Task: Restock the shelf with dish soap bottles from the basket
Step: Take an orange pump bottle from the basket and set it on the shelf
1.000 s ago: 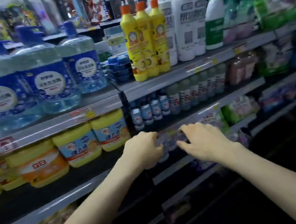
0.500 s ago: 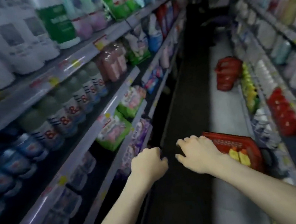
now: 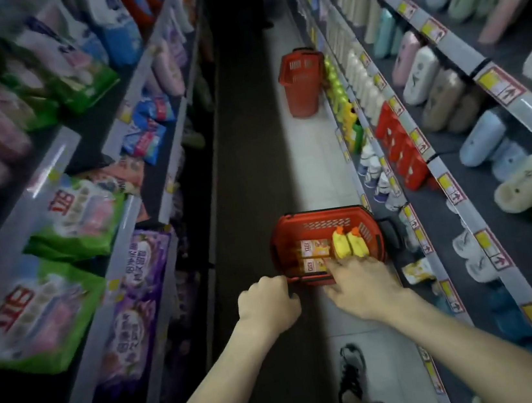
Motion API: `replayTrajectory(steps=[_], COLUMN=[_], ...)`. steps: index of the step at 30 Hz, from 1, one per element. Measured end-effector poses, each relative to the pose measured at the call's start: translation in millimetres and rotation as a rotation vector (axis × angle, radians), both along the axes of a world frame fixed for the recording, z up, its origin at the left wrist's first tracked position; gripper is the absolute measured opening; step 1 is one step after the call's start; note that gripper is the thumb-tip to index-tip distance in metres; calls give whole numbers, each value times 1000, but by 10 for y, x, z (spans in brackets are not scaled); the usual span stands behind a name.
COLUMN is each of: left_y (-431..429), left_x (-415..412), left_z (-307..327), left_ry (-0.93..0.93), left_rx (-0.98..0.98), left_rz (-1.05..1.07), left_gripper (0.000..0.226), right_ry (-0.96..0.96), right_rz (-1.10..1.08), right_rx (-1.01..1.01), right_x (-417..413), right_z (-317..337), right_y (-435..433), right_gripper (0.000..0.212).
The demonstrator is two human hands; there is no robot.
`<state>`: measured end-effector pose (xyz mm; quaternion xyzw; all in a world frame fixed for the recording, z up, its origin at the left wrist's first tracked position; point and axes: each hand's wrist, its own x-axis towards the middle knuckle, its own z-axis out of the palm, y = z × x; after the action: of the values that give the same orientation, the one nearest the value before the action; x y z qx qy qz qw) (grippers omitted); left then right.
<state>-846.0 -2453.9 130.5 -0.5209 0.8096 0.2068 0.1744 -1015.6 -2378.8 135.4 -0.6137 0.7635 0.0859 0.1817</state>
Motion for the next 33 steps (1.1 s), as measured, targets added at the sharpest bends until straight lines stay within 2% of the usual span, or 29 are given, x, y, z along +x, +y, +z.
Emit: replayTrajectory(steps=[7, 10, 19, 24, 33], left_y=[-374, -505, -1177, -1647, -2090], left_x=[-954, -1219, -1671, -1788, -2182], left_z=[-361, -572, -1149, -1468, -2308], left_ry=[-30, -33, -28, 4, -72], left_rx=[115, 152, 278, 314, 460], left_rz=[-1, 10, 57, 112, 104], left_gripper=[34, 33, 31, 29, 29], right_ry=[-41, -45, -53, -99, -92], right_rz=[4, -5, 5, -27, -41], right_rx=[136, 174, 348, 370, 565], right_x=[-940, -1213, -1601, -1760, -2227], right_z=[-473, -653, -1307, -1610, -2315], right_y=[-431, -616, -1404, -1862, -2158], right_gripper=[47, 53, 50, 47, 43])
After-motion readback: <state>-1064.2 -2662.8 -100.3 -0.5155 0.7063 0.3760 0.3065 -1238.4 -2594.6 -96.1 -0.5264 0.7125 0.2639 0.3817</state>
